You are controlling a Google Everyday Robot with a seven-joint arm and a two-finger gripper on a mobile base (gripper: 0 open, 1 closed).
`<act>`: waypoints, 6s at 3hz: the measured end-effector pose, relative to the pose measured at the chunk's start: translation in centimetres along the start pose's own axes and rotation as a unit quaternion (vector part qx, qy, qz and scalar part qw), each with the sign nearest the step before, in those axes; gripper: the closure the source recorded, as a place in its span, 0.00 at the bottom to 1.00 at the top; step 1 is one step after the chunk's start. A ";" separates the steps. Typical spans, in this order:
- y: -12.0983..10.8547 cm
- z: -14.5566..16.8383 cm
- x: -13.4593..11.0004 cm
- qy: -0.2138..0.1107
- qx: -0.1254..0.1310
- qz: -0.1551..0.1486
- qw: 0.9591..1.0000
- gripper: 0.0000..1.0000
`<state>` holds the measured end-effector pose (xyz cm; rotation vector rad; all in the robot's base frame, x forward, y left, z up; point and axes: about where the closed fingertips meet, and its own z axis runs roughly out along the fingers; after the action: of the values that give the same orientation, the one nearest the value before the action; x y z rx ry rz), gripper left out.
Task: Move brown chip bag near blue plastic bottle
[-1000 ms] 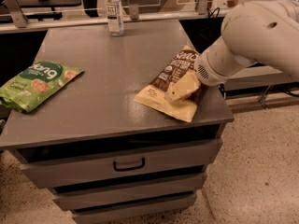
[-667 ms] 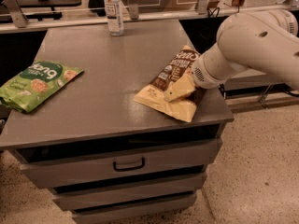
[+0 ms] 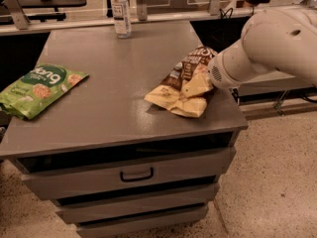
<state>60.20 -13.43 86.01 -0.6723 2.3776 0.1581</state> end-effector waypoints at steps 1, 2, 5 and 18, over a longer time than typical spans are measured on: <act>-2.1 -3.8 -1.8 -0.038 0.021 -0.022 0.999 0.87; -4.9 -9.3 -2.7 -0.066 0.042 -0.054 0.995 1.00; -4.9 -7.5 -8.1 -0.123 0.030 -0.091 0.988 1.00; -1.2 18.2 -26.6 -0.133 -0.139 0.007 0.981 0.00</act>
Offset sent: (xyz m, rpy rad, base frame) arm -0.0261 -0.1052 0.1531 -0.1117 -0.2782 0.0910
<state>88.47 1.88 88.52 -0.7145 2.1220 0.5607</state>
